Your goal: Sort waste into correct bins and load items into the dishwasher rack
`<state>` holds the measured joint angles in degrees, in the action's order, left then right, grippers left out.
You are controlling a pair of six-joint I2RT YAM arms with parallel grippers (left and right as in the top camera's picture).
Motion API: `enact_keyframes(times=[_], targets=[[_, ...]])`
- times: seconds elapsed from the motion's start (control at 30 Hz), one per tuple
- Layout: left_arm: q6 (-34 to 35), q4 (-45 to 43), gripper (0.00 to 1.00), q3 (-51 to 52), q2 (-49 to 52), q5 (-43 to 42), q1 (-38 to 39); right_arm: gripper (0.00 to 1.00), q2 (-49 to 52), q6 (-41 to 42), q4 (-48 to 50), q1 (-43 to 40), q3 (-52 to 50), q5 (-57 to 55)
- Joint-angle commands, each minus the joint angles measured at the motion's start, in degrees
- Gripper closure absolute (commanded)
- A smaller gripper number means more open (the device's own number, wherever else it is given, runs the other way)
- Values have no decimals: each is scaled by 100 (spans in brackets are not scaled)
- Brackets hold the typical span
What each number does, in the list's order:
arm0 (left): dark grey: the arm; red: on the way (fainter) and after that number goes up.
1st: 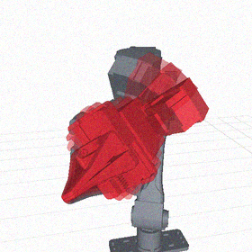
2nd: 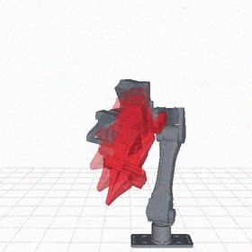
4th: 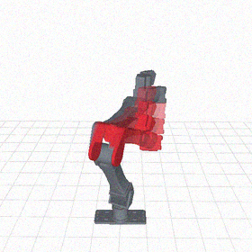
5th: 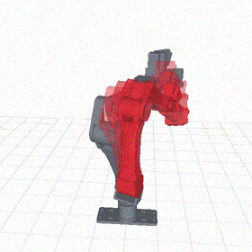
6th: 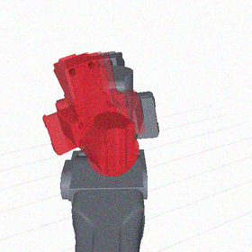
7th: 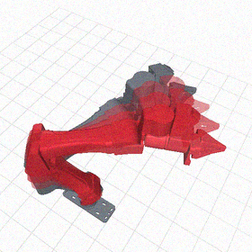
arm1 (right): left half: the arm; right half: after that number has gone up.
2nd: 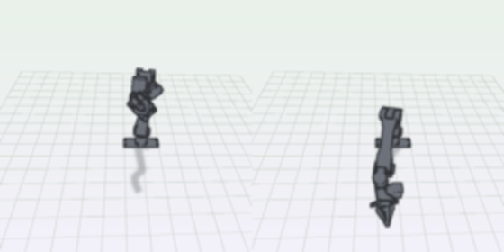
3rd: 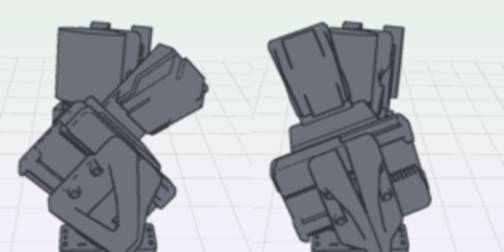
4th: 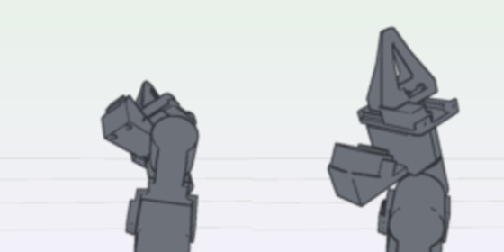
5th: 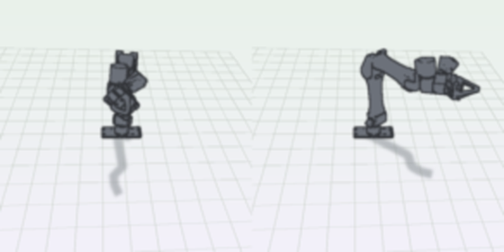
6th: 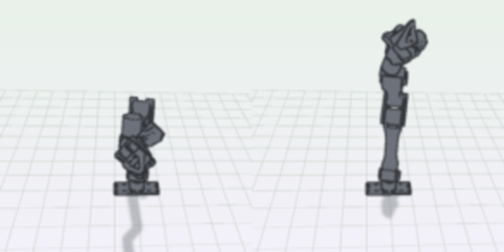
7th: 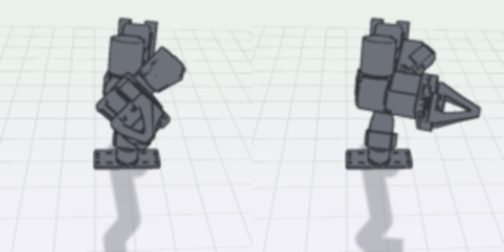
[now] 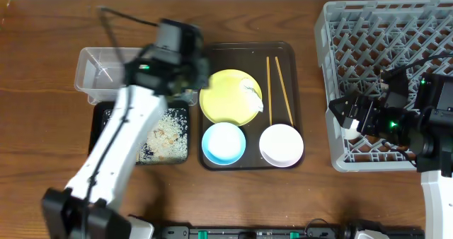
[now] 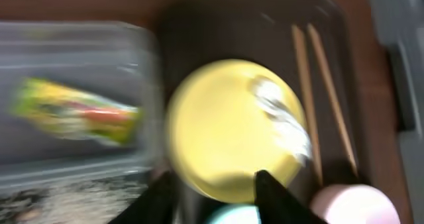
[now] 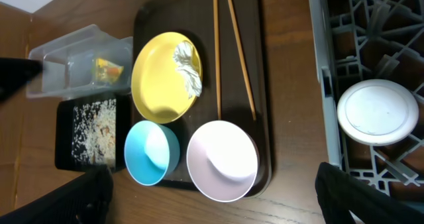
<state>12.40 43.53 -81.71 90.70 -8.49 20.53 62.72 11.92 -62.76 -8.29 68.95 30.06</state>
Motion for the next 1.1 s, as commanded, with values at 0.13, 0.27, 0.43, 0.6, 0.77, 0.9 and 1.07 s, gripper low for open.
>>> enact_keyframes(times=[0.13,0.27,0.43,0.6,0.77,0.9,1.07], targets=[[393,-481,43,98,1163,-107,1255,3,-20,24,-31,44,101,17],[691,-863,43,98,1633,-90,1379,2,-20,24,-114,46,101,17],[1154,-1305,42,98,2149,52,1355,2,-20,22,-170,46,101,17],[1200,-1456,43,98,2581,37,1353,2,-20,22,-184,46,101,17],[1193,-1497,71,98,2677,39,1268,2,-20,17,-243,44,101,15],[1189,-1366,89,98,2677,37,1213,2,-20,20,-240,44,101,17],[1187,-1003,94,-17,2498,13,1147,2,-20,15,-262,44,101,15]])
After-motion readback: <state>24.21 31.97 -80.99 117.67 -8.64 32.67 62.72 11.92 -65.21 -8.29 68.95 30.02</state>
